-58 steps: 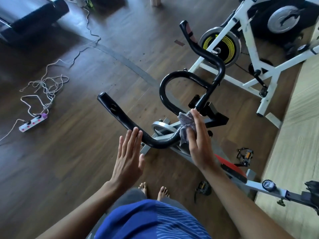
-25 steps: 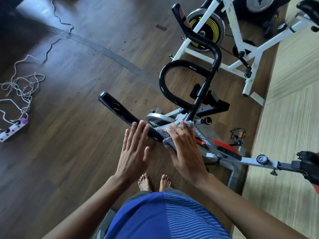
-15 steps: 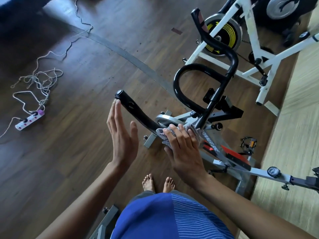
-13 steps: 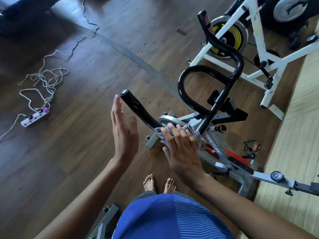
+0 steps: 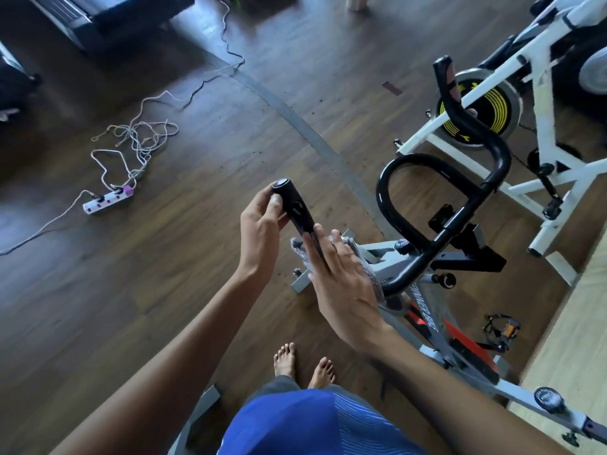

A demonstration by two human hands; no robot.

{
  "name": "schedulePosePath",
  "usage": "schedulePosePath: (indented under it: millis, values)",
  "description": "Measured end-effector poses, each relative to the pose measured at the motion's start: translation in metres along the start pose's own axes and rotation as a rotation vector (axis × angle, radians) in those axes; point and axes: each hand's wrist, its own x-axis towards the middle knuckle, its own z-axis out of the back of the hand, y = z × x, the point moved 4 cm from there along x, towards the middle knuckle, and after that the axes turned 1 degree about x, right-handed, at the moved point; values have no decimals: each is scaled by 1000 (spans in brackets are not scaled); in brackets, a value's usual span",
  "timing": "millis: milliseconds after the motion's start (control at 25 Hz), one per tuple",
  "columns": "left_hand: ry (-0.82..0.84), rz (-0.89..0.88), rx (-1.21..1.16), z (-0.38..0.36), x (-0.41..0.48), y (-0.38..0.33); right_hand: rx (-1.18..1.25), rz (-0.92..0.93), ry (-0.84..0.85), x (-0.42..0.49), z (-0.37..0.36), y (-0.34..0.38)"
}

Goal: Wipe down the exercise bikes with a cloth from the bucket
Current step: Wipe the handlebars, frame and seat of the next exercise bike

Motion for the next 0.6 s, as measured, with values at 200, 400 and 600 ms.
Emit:
schedulePosePath:
  millis: [200, 400, 600]
  values:
    - [13, -75, 85, 7, 10, -14, 87, -4, 8, 13, -2, -2]
    - [72, -64, 74, 11, 8, -18, 476, -25, -93, 53, 19, -6]
    - [99, -41, 52, 13, 7, -23, 452, 19, -85, 93, 2, 16]
